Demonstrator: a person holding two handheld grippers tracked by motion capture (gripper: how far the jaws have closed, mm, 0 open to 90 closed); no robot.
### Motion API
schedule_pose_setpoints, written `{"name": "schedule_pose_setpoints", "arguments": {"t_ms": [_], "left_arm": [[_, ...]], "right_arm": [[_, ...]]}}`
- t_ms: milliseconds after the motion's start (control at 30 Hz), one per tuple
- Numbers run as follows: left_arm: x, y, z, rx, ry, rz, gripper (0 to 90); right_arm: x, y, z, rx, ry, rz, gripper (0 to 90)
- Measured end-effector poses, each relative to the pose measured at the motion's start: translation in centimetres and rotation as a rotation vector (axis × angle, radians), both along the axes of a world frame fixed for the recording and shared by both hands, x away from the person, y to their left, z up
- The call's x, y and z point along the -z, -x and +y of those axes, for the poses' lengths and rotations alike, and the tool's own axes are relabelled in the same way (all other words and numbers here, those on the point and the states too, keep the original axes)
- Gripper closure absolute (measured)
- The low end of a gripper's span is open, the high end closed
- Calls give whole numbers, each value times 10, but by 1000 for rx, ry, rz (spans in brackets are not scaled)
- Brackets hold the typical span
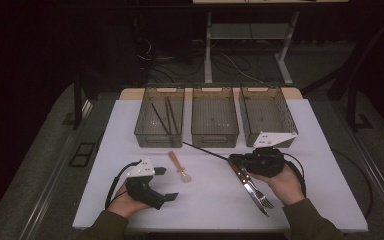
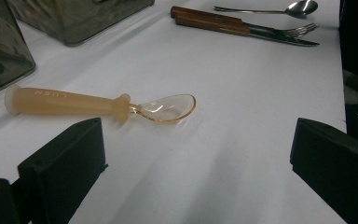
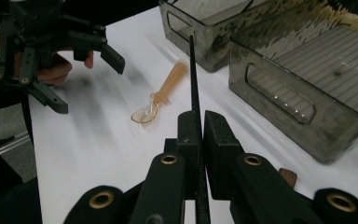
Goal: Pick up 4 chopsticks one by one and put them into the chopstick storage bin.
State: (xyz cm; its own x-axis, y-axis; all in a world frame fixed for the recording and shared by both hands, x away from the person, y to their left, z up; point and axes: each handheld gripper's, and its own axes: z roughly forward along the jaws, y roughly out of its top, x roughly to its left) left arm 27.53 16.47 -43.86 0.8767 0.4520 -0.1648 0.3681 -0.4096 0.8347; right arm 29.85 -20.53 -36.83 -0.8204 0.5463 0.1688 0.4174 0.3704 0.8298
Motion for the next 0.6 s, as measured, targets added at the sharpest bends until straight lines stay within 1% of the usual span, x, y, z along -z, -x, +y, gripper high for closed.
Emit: {"name": "schedule_pose_setpoints", "arguments": {"t_ms": [133, 200, 300, 600], "left_arm": [[0, 0, 0, 4, -3, -5, 23], [0, 0, 0, 1, 4, -3, 23], [0, 0, 0, 0, 2, -1, 23], [1, -1, 1, 1, 6, 3, 22]], "right_arm": [[-4, -3, 2, 1, -11, -4, 851], [-5, -5, 4, 5, -17, -9, 851], [-7, -8, 6, 6, -24, -8, 851], [-5, -22, 15, 20, -36, -7, 851]]}}
